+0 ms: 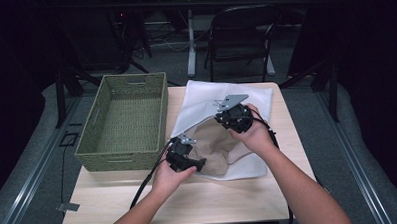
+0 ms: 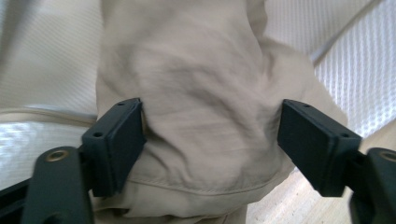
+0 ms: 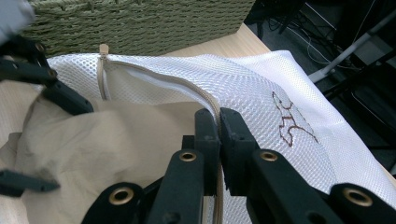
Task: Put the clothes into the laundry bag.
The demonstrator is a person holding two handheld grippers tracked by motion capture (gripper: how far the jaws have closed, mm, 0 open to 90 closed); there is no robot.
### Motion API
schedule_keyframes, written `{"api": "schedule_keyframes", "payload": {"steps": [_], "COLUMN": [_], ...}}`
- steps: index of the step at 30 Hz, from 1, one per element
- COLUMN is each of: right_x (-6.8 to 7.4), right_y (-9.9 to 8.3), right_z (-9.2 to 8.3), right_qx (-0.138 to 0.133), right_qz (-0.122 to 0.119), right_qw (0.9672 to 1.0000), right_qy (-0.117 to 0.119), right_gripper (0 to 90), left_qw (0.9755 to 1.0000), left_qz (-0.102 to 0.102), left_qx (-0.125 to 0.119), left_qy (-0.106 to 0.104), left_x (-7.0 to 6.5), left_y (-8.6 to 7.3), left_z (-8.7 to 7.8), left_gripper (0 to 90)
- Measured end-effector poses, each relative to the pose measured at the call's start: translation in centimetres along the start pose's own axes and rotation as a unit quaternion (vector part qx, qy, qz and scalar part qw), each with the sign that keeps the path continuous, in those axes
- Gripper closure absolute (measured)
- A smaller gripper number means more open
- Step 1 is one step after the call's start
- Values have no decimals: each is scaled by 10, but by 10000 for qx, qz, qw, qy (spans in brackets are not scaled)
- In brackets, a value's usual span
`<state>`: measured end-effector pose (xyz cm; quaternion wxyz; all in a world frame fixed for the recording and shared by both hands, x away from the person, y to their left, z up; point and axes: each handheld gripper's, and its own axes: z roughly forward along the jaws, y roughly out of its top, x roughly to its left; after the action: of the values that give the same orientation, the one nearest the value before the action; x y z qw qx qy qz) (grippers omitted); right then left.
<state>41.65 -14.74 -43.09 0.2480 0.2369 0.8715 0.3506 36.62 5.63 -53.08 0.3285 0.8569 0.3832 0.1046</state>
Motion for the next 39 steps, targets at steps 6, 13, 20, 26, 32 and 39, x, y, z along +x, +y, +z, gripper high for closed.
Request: {"api": "schedule_keyframes", "payload": {"steps": [6,13,20,26,32,39], "right_x": [1,2,3,4,5,6], "right_y": [-1,-1,0,0,0,1], "right_z": [0,1,0,0,1,2], "right_qx": [-2,-17,-4,-40,-25,22], "right_qz": [5,23,-2,6,-2,-59], "right_qw": [10000,10000,10000,10000,10000,10000], "right_qy": [3,-1,17,47,50,62], "right_gripper": [862,862,862,863,863,864], "left_qw": [10000,9999,9999,9997,9998,9999], "left_qz": [-51,3,-109,-28,-3,-170], "left_qx": [51,122,15,58,59,-27], "left_qy": [15,95,66,254,210,-14], "left_x": [-2,-4,0,-1,-1,3], "left_y": [-6,-10,-17,-20,-20,-18], "left_z": [11,19,22,24,23,19], "left_gripper": [201,219,313,448,600,755]}}
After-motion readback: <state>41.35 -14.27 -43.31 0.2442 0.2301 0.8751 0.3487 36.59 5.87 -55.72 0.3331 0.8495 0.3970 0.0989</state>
